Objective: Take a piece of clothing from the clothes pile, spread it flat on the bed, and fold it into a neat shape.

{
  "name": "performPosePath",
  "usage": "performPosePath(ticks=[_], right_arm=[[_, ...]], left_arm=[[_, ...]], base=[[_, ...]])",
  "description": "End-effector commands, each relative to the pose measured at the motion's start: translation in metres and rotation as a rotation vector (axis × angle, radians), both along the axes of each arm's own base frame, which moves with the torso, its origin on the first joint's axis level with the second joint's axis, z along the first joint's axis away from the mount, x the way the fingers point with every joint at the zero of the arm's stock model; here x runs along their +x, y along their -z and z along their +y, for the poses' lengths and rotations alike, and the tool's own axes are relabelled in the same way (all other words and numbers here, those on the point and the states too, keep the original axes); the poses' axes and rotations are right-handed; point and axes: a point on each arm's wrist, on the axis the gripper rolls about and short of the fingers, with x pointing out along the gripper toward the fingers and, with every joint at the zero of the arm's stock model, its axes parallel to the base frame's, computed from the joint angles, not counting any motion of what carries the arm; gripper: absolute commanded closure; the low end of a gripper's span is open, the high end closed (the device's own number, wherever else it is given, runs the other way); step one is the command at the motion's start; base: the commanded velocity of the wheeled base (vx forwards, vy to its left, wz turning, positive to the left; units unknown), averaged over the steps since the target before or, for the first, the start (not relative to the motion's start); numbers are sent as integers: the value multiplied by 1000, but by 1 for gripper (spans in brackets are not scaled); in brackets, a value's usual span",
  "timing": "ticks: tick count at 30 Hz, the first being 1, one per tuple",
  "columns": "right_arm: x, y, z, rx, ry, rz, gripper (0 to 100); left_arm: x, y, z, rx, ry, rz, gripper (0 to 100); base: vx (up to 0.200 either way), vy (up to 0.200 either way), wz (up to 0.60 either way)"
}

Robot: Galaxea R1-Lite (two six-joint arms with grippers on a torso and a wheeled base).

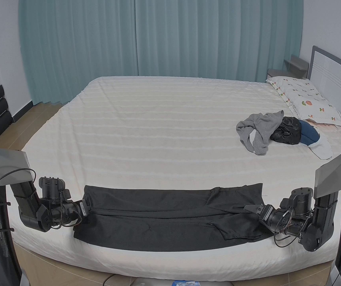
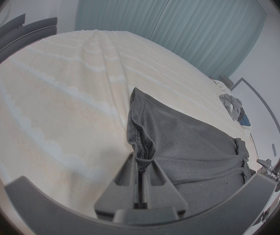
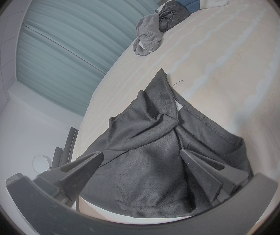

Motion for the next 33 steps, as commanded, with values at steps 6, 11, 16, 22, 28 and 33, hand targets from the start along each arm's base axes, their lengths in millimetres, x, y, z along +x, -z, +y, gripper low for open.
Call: performPosePath(ticks=[6,11,16,22,28,33], right_arm=[[0,0,0,0,0,0,0],[0,0,-1,0,3,-1,0],[2,0,-3,2,11,-4,0],[2,0,-3,2,13,-4,0],[2,-1,-3,3,14,-7,0],[3,0,-3,3,14,-7,0]], left_arm=[[-2,-7,7,6,-27,-21,100],[-2,-14,17,8,-52,-42,100],[-1,-15,22,6,-65,-50,100],[0,-25,31,7,-90,-80,100],[2,-31,42,13,-117,-107,100],[2,-32,49,13,-118,-101,100]], base=[[0,0,0],[0,0,0],[0,0,0],[0,0,0],[0,0,0],[0,0,0]])
